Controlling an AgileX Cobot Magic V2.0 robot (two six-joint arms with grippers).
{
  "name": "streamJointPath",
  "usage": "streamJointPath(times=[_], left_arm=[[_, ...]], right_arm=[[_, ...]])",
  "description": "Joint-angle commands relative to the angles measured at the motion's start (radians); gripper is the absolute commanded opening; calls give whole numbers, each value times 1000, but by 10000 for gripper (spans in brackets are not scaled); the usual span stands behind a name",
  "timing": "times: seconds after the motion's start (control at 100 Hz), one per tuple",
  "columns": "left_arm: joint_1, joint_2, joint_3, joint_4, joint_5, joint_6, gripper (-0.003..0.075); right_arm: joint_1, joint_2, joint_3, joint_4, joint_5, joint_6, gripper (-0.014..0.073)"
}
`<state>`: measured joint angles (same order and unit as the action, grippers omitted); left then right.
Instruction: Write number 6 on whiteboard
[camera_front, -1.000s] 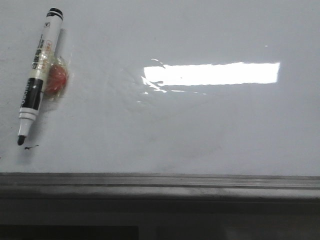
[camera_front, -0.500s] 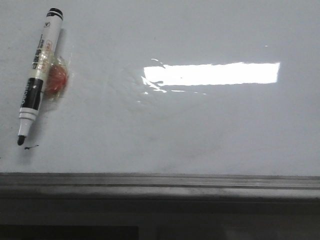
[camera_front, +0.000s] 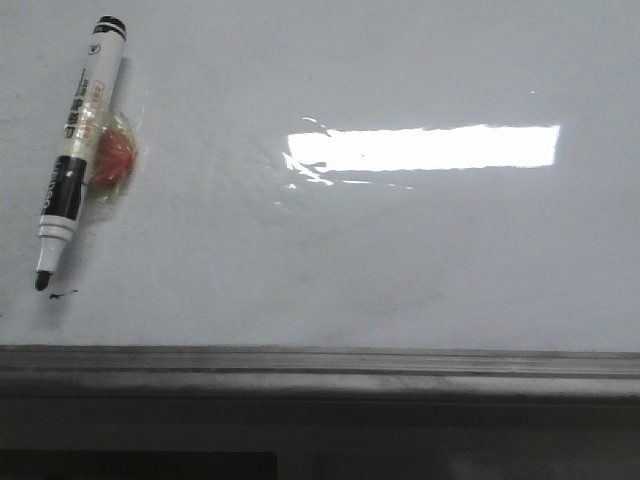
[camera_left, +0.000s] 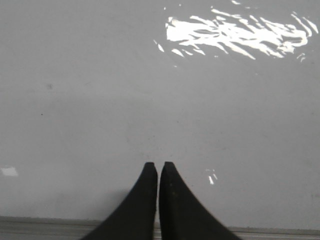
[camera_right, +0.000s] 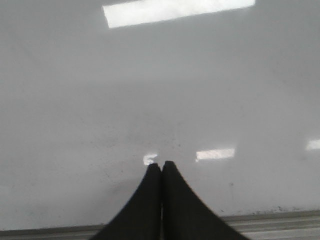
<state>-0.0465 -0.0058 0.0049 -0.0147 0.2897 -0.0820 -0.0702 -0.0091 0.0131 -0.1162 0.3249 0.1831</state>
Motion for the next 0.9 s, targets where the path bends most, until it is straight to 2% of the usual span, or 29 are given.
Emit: streamJointPath(times=[0.0,0.13,0.33,0.66,0.73,0.81,0.89], left_arm=[[3,-30,43,1,-106,0,-19],[3,-30,43,1,-180,0,-19],[3,-30,43,1,-178,0,-19],[3,-30,8,-2,-221,0,-19],[3,-25,-42,15,-201,0,-19],[5,12,-110,72,-152,0,-19],[5,77,-177,83,-104,0,-20]], right_arm=[[-5,-21,28,-1,-69,-3,-64],[-5,-21,28,-36,-122,-3,-64],[-5,-21,28,-36,-254,-3,-64],[-5,-21,24,-44,-281,-3,-64],[-5,-21,9,-2,-277,-1,-64],[-5,-7,-20,104,-242,0,-64],[-5,27,-51,116,-197,0,-64]])
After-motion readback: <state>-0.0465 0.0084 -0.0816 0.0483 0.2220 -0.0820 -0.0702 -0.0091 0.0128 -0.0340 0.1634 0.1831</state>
